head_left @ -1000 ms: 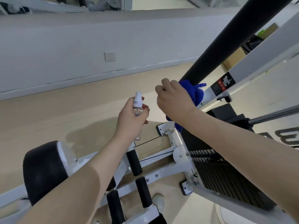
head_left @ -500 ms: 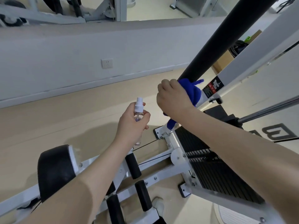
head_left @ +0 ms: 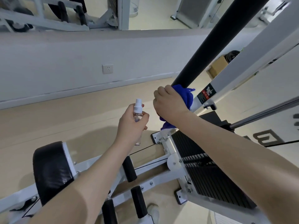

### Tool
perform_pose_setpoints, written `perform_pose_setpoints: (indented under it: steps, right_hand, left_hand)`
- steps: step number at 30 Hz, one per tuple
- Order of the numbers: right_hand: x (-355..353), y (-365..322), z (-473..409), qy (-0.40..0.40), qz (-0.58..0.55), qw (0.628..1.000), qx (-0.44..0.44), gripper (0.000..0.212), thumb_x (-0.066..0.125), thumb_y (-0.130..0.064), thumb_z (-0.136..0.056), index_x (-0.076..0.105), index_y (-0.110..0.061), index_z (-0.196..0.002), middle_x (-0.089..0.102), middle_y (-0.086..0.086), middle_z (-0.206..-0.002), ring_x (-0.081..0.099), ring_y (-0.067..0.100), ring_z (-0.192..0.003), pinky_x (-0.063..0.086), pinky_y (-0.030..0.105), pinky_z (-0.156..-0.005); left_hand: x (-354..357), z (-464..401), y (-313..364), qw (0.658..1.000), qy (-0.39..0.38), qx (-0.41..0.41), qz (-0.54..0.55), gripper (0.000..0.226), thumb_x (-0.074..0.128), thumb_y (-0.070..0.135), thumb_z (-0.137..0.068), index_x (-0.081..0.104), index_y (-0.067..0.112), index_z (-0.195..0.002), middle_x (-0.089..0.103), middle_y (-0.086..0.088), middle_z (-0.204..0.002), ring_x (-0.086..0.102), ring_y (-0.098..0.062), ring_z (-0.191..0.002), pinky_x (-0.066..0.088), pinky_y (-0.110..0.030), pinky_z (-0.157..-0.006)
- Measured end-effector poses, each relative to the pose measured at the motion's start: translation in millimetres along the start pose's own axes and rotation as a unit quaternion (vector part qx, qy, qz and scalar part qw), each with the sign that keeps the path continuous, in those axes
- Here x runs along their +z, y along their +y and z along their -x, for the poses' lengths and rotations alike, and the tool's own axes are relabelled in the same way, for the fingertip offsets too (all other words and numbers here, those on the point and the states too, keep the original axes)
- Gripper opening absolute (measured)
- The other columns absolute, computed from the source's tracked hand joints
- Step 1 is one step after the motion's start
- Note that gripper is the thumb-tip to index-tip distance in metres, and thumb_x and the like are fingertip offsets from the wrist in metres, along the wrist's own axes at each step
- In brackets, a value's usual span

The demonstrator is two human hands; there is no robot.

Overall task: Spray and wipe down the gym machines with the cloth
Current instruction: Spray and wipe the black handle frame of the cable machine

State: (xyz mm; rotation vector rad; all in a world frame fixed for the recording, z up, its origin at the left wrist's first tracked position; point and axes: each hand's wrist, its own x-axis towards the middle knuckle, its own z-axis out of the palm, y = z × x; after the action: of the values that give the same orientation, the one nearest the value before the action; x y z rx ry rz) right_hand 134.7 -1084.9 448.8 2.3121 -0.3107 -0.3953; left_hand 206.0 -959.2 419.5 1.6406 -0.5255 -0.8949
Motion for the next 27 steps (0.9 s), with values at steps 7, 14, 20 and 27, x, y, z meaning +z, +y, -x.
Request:
perform_pose_setpoints:
  steps: [7,14,20,27]
  right_hand:
    - [-8,49,20,0.230,-0.007,0.960,0.158,0.022,0.044,-0.008,-0.083,0.064,-0.012,-0.073,0.063,0.002,-0.080,0.055,0.021,-0.085,0.032,0.033,-0.075]
    - [2,27,20,0.081,0.054,0.995,-0.036,0.017,0.060,-0.030,-0.078,0.066,-0.024,-0.092,0.065,-0.006,-0.098,0.058,0.015,-0.098,0.041,0.028,-0.085]
    - [-63,141,45,0.287,-0.019,0.939,0.188,0.023,0.043,-0.012,-0.082,0.065,-0.016,-0.079,0.062,-0.002,-0.084,0.058,0.019,-0.086,0.028,0.032,-0.076]
    - [-28,118,59,0.229,-0.070,0.970,-0.031,0.026,0.077,-0.007,-0.064,0.070,-0.014,-0.089,0.068,0.002,-0.096,0.061,0.026,-0.103,0.051,0.035,-0.075]
  left_hand:
    - [23,-4,25,0.991,0.102,0.091,0.002,0.023,0.057,0.016,-0.088,0.051,0.037,-0.097,0.064,0.010,-0.088,0.059,-0.019,-0.068,0.044,-0.028,-0.056]
    - [22,-5,29,0.988,0.127,0.079,0.038,0.028,0.059,0.010,-0.086,0.053,0.037,-0.085,0.064,0.018,-0.085,0.059,-0.018,-0.062,0.052,-0.034,-0.069]
    - [21,13,74,0.997,-0.007,0.071,-0.043,0.022,0.061,0.018,-0.087,0.053,0.024,-0.106,0.060,0.002,-0.080,0.060,-0.019,-0.068,0.049,-0.033,-0.069]
    - [19,19,101,0.968,-0.003,0.173,-0.183,0.037,0.062,0.023,-0.086,0.045,0.023,-0.119,0.051,0.011,-0.068,0.048,-0.004,-0.060,0.038,-0.022,-0.057]
